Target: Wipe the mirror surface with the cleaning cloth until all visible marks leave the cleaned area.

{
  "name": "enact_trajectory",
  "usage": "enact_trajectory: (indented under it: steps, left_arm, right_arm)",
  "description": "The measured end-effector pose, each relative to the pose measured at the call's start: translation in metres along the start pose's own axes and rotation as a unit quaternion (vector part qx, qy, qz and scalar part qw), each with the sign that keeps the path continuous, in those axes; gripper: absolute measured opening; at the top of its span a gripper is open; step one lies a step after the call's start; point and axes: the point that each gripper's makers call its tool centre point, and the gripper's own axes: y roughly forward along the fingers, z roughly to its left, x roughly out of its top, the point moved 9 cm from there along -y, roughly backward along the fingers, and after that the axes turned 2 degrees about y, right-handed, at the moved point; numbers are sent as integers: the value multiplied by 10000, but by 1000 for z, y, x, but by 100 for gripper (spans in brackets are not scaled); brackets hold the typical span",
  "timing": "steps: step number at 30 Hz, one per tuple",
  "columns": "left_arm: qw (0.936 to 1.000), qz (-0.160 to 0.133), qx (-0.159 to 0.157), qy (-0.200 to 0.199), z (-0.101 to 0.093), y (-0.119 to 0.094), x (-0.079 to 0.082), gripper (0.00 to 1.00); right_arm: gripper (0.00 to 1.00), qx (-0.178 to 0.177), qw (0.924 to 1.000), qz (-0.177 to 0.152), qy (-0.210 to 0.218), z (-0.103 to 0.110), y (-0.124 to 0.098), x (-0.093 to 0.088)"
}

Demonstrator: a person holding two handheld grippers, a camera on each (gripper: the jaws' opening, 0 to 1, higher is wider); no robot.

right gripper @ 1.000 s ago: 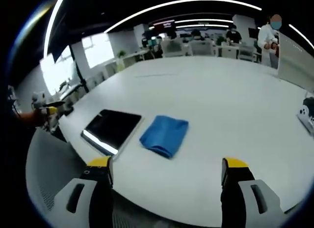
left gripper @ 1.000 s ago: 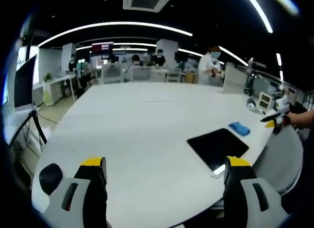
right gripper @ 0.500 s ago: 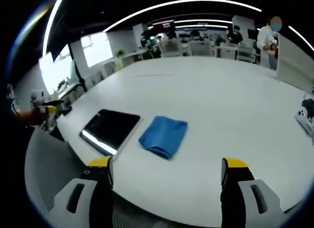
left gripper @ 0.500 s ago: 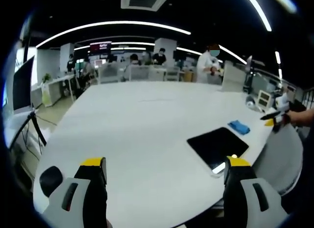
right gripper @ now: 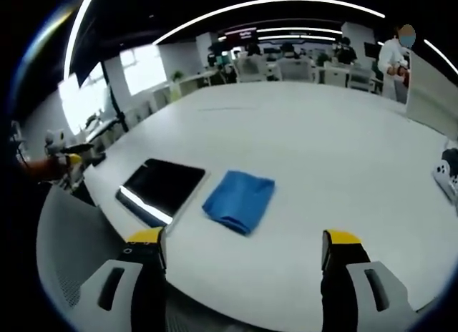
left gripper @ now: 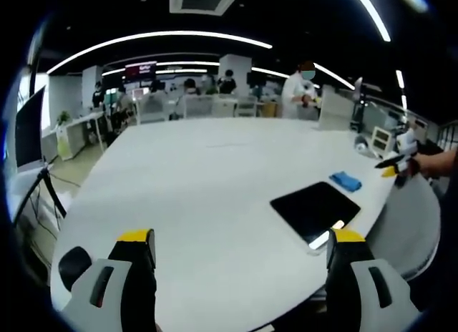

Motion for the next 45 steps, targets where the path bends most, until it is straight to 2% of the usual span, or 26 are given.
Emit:
enact_trajectory:
  steps: [8, 12, 14, 18, 24, 30, 32, 37, 40, 41, 42, 43, 44, 45]
  left_arm:
    - [10000, 3, -24, 30, 1, 1, 1, 100]
    - [10000, -3, -12, 29, 0, 0, 1, 100]
    - [10000, 13, -15, 40, 0, 0, 1, 100]
    - [10000, 13, 9, 58, 0, 0, -1, 100]
    - [10000, 12, -8, 58, -4, 1, -1, 100]
    - [10000, -18, 16, 6, -6, 1, -2, 100]
    - [10000, -11, 16, -5, -6, 0, -4, 100]
    - [10000, -25, 68, -42, -6, -4, -6, 100]
    - [9999, -50, 130, -51, -5, -6, -7, 100]
    - [9999, -57, 142, -56, -4, -7, -7, 100]
    - [9998, -61, 166, -52, -4, -7, -8, 100]
    - [9998, -61, 171, -63, -5, -7, -8, 100]
    - [9998, -64, 168, -79, -5, -7, -8, 100]
    - [9998, -55, 171, -86, -4, -7, -9, 100]
  right_arm:
    - [89, 13, 10000, 65, 11, 0, 2, 2]
    - [86, 7, 10000, 50, -23, 2, 7, 11]
    - [85, 2, 10000, -98, 17, 5, 12, 20]
    - [69, -111, 9998, -15, -155, 9, 31, 31]
    - [63, -152, 9992, 183, -336, 17, 71, 46]
    - [46, -177, 9990, 390, -88, 16, 104, 39]
    - [38, -265, 9983, 467, -239, 15, 112, 36]
    - [27, -369, 9969, 642, -273, 13, 123, 30]
    - [20, -604, 9921, 1058, -301, 11, 127, 17]
    - [18, -627, 9941, 822, -339, 13, 126, 19]
    - [17, -683, 9943, 783, -247, 12, 126, 20]
    - [12, -771, 9935, 814, -196, 13, 127, 21]
    - [1, -738, 9932, 869, -241, 15, 128, 21]
    - [1, -819, 9924, 868, -292, 16, 128, 22]
